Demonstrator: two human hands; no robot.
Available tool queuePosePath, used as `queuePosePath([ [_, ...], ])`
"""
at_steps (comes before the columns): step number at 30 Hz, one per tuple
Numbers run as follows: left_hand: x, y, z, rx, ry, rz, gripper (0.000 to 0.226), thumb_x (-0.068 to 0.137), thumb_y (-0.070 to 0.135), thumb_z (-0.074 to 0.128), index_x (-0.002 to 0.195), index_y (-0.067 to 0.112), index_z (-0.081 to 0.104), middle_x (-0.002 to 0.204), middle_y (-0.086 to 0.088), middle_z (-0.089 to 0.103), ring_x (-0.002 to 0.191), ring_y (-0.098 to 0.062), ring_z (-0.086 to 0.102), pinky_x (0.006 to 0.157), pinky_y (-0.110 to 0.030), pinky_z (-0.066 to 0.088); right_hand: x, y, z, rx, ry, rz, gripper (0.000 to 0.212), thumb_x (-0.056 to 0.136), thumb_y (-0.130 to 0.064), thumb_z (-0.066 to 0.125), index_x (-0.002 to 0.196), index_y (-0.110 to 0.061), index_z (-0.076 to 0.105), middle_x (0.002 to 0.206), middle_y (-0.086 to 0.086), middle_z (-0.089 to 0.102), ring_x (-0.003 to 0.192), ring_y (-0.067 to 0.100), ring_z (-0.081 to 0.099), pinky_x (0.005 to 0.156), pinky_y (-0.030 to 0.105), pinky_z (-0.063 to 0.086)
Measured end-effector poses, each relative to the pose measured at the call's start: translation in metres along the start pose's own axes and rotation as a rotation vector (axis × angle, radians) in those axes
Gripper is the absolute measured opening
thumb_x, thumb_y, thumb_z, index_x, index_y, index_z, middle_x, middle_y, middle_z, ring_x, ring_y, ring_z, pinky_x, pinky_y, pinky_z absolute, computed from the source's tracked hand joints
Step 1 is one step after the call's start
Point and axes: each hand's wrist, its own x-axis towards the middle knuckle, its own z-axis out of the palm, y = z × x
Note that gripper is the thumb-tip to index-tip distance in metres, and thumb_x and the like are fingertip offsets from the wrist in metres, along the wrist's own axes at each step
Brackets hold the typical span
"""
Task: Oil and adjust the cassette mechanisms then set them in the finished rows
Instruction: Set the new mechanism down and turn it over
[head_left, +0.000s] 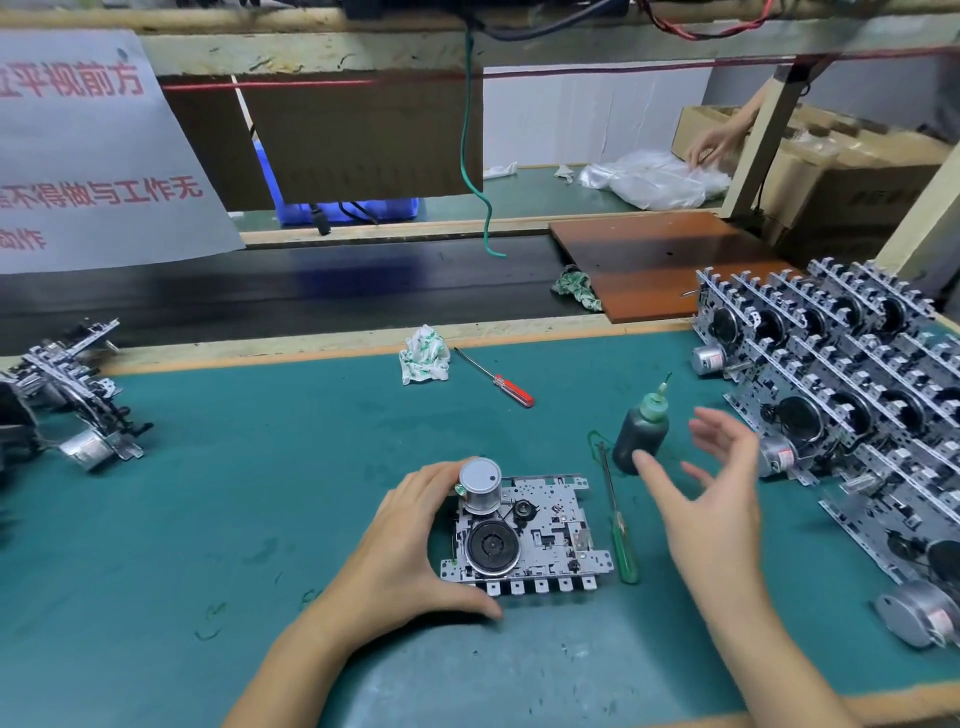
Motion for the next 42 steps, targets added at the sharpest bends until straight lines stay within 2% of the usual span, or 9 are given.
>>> queuePosePath([
  [4,0.001,0.001,0.003,0.018,-0.009,-0.020,0.104,0.043,0.071,0.078,0.131,0.050,0.026,0.136,0.031,0.030,0.129,0.008,0.027,0.109,-0.021,0.025,0.032,0.001,-0.001,-0.076,-0.158,0.207,0.062,0.077,-0.006,0.075,0.124,-0.021,0.038,0.118,-0.002,0.046,0.111,0.010,0.044,0.093,0.028,0.038],
  [9,0.002,0.004,0.000,-0.090,-0.059,-0.119,0.098,0.054,0.069,0.067,0.138,0.049,0.021,0.135,0.038,0.027,0.128,0.017,0.023,0.106,-0.009,0.018,0.042,0.006,0.020,-0.155,-0.205,0.315,0.033,0.089,-0.017,0.063,0.107,-0.017,0.035,0.112,0.005,0.054,0.097,0.016,0.048,0.080,0.025,0.033],
  [13,0.040,0.002,-0.008,-0.486,0.205,-0.475,0.061,0.084,0.067,0.037,0.130,0.028,0.047,0.138,0.009,0.049,0.128,-0.010,0.045,0.113,-0.033,0.027,0.045,-0.007,0.039,-0.038,-0.224,0.181,0.020,0.095,-0.027,0.051,0.112,-0.027,0.042,0.095,-0.008,0.059,0.083,0.015,0.055,0.071,0.028,0.039],
  [16,0.060,-0.005,-0.019,-0.400,0.335,-0.490,0.052,0.088,0.055,0.046,0.124,0.019,0.054,0.126,0.003,0.057,0.114,-0.011,0.052,0.104,-0.035,0.038,0.053,-0.019,0.048,0.124,-0.368,0.118,0.013,0.094,-0.030,0.053,0.106,-0.033,0.052,0.072,-0.005,0.060,0.050,0.007,0.051,0.046,0.022,0.042],
  [19,0.087,-0.027,-0.026,-0.252,0.402,-0.548,0.051,0.094,0.033,0.056,0.137,0.008,0.045,0.110,-0.002,0.054,0.101,-0.015,0.051,0.085,-0.025,0.037,0.052,-0.020,0.058,0.163,-0.446,0.129,0.018,0.087,-0.025,0.065,0.096,-0.030,0.050,0.064,-0.001,0.064,0.047,0.010,0.045,0.044,0.020,0.037],
  [23,0.123,-0.051,-0.035,-0.079,0.472,-0.676,0.059,0.096,0.036,0.052,0.143,0.004,0.036,0.140,-0.017,0.042,0.127,-0.030,0.042,0.101,-0.036,0.033,0.046,-0.011,0.064,0.205,-0.439,0.161,0.020,0.079,-0.015,0.073,0.089,-0.023,0.059,0.068,0.002,0.063,0.048,0.009,0.044,0.047,0.020,0.038],
  [28,0.146,-0.057,-0.037,0.190,0.460,-0.784,0.033,0.094,0.038,0.054,0.116,0.015,0.062,0.126,-0.011,0.055,0.120,-0.031,0.043,0.098,-0.039,0.033,0.044,-0.009,0.066,0.233,-0.465,0.199,0.018,0.080,-0.015,0.072,0.091,-0.023,0.061,0.081,0.018,0.066,0.048,0.010,0.044,0.048,0.021,0.040],
  [35,0.110,-0.016,-0.027,-0.785,0.474,-0.441,0.012,0.091,0.003,0.058,0.090,0.013,0.064,0.076,0.002,0.073,0.069,-0.008,0.066,0.060,-0.012,0.050,0.043,-0.013,0.065,0.271,-0.465,0.187,0.016,0.080,-0.018,0.072,0.091,-0.024,0.062,0.083,0.018,0.068,0.051,0.011,0.045,0.051,0.023,0.041],
  [42,0.083,-0.003,-0.015,-1.240,0.386,-0.393,0.018,0.087,0.004,0.055,0.099,0.008,0.067,0.097,-0.008,0.074,0.087,-0.014,0.071,0.068,-0.015,0.053,0.042,-0.013,0.062,0.244,-0.506,0.142,0.016,0.077,-0.018,0.075,0.088,-0.020,0.063,0.065,-0.013,0.064,0.051,-0.002,0.051,0.053,0.013,0.038],
])
